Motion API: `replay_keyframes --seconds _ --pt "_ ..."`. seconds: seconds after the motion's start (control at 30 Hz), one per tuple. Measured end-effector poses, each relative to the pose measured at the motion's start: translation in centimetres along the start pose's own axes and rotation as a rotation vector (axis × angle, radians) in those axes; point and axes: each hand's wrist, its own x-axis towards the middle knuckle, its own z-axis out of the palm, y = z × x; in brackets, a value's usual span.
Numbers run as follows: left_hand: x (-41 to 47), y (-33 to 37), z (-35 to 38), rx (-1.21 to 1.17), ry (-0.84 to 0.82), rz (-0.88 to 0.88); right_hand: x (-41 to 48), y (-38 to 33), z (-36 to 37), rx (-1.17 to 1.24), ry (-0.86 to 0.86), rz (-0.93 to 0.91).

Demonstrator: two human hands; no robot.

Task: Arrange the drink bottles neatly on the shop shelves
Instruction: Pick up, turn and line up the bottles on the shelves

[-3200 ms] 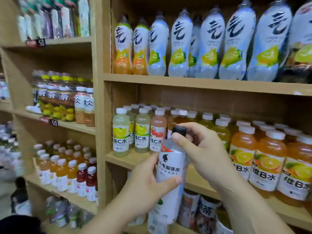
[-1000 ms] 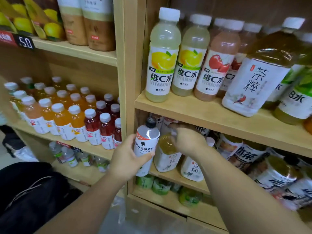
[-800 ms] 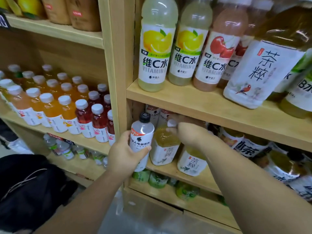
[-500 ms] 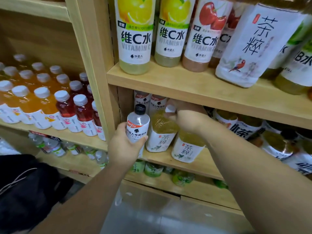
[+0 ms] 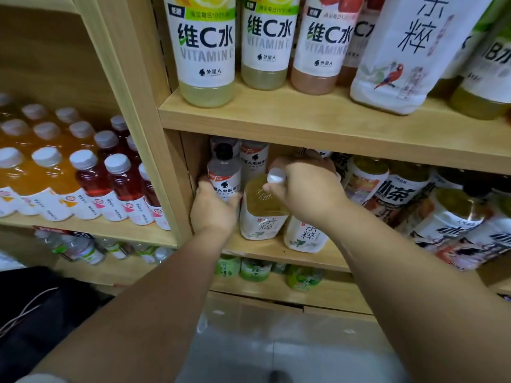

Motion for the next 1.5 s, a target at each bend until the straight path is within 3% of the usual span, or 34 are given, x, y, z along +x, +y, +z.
replay_keyframes --seconds 0.33,0.53,0.7,0.83,1.07,1.27,1.5 --pt "-1.0 -2.3 0.8 -0.102 -0.055 -0.063 -0.4 -0.3 0.6 -0.051 0.067 0.079" --pt "-4.3 -3.7 0.4 -0.238 -0.018 0.129 0.1 0.7 0.4 -0.100 0.067 0.093" --pt "-3.0 -4.0 0.5 -0.269 -0.082 0.008 0.5 0.3 0.3 -0.067 0.055 0.097" --pt "-1.3 -3.4 2.1 -0.201 0.024 -0.132 0.5 -0.1 0.5 -0.046 0.033 0.117" --pt "-0.1 -1.9 4.4 -0.432 0.115 -0.405 -0.5 0.5 0.6 -0.014 0.015 0.139" --pt "-0.2 -2.2 4.3 -0.497 0.134 -0.423 -1.0 0.6 0.6 0.008 0.021 0.134" --pt "-2.3 -1.6 2.2 -0.477 0.073 -0.280 -0.1 0.3 1.2 -0.069 0.042 0.148"
